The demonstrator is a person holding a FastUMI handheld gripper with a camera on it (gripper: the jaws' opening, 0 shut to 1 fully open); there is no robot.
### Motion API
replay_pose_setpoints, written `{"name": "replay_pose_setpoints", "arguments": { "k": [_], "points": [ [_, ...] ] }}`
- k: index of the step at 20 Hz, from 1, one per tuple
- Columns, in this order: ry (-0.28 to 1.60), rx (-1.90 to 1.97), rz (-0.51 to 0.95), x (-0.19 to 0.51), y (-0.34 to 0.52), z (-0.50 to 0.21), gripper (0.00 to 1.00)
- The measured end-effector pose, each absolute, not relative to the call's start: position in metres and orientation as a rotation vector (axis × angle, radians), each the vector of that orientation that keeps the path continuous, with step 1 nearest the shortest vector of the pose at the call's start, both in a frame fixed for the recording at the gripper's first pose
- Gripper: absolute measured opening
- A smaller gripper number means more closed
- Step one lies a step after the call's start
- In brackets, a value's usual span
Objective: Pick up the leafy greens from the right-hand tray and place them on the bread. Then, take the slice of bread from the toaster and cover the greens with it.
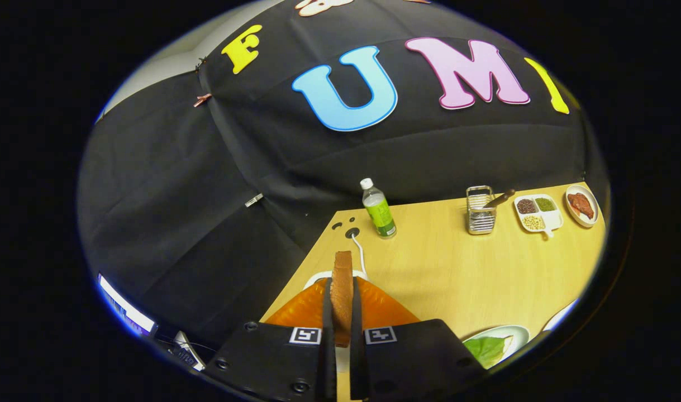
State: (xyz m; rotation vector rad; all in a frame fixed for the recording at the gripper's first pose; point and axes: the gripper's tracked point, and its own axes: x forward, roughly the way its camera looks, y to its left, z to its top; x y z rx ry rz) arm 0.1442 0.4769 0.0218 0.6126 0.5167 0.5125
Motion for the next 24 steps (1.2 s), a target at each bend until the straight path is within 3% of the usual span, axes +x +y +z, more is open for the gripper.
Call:
{"name": "replay_pose_setpoints", "arguments": {
  "k": [11, 20, 24],
  "points": [
    [0.617, 0.588, 0.282, 0.09, 0.318, -0.091, 0.14],
    [0.665, 0.66, 0.269, 0.053, 0.358, -0.139, 0.14],
    [0.712, 0.638, 0.189, 0.043, 0.353, -0.182, 0.14]
  ]
}}
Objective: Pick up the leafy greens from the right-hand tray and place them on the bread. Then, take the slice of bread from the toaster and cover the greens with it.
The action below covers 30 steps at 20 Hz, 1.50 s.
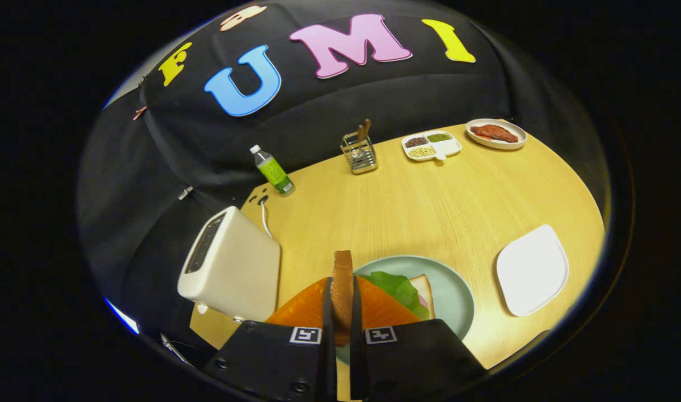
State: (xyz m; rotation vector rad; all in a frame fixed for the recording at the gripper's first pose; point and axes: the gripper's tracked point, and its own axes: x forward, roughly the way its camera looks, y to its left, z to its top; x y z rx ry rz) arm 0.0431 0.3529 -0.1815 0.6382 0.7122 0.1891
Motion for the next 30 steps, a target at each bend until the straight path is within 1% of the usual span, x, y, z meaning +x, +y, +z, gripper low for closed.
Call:
{"name": "replay_pose_setpoints", "arguments": {
  "k": [3, 6, 10, 13, 16, 19, 22, 23, 25, 26, 27, 28, 30],
  "points": [
    [0.728, 0.561, 0.128, 0.038, 0.329, -0.209, 0.14],
    [0.763, 0.518, 0.118, 0.035, 0.311, -0.232, 0.14],
    [0.793, 0.48, 0.114, 0.036, 0.309, -0.256, 0.14],
    [0.795, 0.463, 0.123, 0.037, 0.31, -0.261, 0.18],
    [0.805, 0.455, 0.11, 0.036, 0.306, -0.265, 0.3],
    [0.809, 0.436, 0.101, 0.038, 0.304, -0.269, 0.37],
    [0.813, 0.405, 0.08, 0.037, 0.293, -0.271, 0.58],
    [0.81, 0.391, 0.064, 0.038, 0.289, -0.27, 0.6],
    [0.802, 0.378, 0.061, 0.039, 0.287, -0.267, 0.74],
    [0.798, 0.368, 0.062, 0.038, 0.286, -0.264, 0.79],
    [0.792, 0.351, 0.057, 0.038, 0.284, -0.262, 0.81],
    [0.787, 0.338, 0.055, 0.038, 0.28, -0.261, 0.89],
    [0.78, 0.343, 0.061, 0.037, 0.278, -0.255, 0.99]
  ]
}}
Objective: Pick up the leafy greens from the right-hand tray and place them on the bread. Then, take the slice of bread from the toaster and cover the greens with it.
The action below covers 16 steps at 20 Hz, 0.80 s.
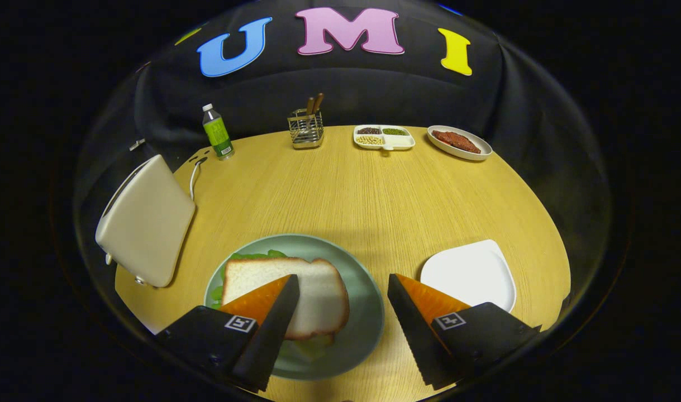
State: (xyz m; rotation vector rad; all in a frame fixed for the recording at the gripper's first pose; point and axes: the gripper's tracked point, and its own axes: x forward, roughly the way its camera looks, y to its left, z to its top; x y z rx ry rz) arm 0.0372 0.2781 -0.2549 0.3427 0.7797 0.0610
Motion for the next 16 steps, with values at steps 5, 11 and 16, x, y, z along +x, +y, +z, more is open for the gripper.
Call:
{"name": "replay_pose_setpoints", "arguments": {
  "k": [5, 11, 16],
  "points": [
    [0.757, 0.338, 0.064, 0.033, 0.258, -0.236, 1.0],
    [0.7, 0.33, 0.074, 0.025, 0.226, -0.203, 1.0],
    [0.6, 0.298, 0.088, 0.024, 0.19, -0.161, 1.0]
  ]
}}
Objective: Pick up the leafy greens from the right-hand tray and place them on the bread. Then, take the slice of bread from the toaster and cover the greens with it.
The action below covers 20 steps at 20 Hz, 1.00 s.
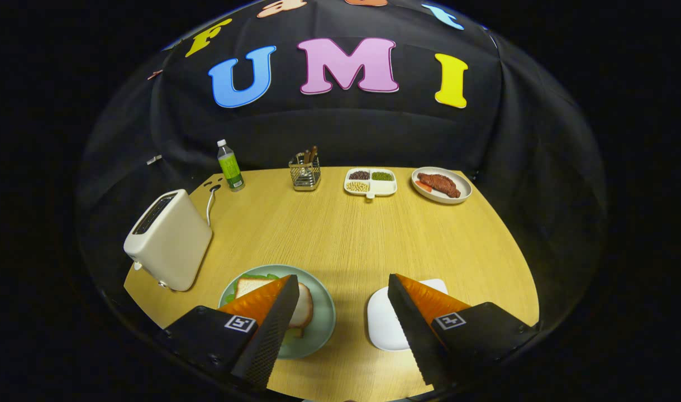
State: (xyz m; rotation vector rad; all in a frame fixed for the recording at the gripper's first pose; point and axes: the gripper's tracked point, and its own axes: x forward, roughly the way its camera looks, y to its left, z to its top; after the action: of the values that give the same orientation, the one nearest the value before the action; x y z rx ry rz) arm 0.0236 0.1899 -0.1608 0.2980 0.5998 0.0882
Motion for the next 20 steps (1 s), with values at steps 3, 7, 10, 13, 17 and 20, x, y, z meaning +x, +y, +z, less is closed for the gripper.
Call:
{"name": "replay_pose_setpoints", "arguments": {
  "k": [3, 7, 10, 13, 17, 20],
  "points": [
    [0.533, 0.284, 0.093, 0.023, 0.165, -0.136, 0.99],
    [0.45, 0.26, 0.102, 0.014, 0.14, -0.109, 1.0],
    [0.379, 0.239, 0.118, 0.005, 0.116, -0.083, 1.0],
    [0.303, 0.2, 0.143, -0.007, 0.095, -0.057, 1.0],
    [0.227, 0.187, 0.157, -0.021, 0.076, -0.034, 0.99],
    [0.207, 0.187, 0.169, -0.028, 0.071, -0.03, 0.99]
  ]
}}
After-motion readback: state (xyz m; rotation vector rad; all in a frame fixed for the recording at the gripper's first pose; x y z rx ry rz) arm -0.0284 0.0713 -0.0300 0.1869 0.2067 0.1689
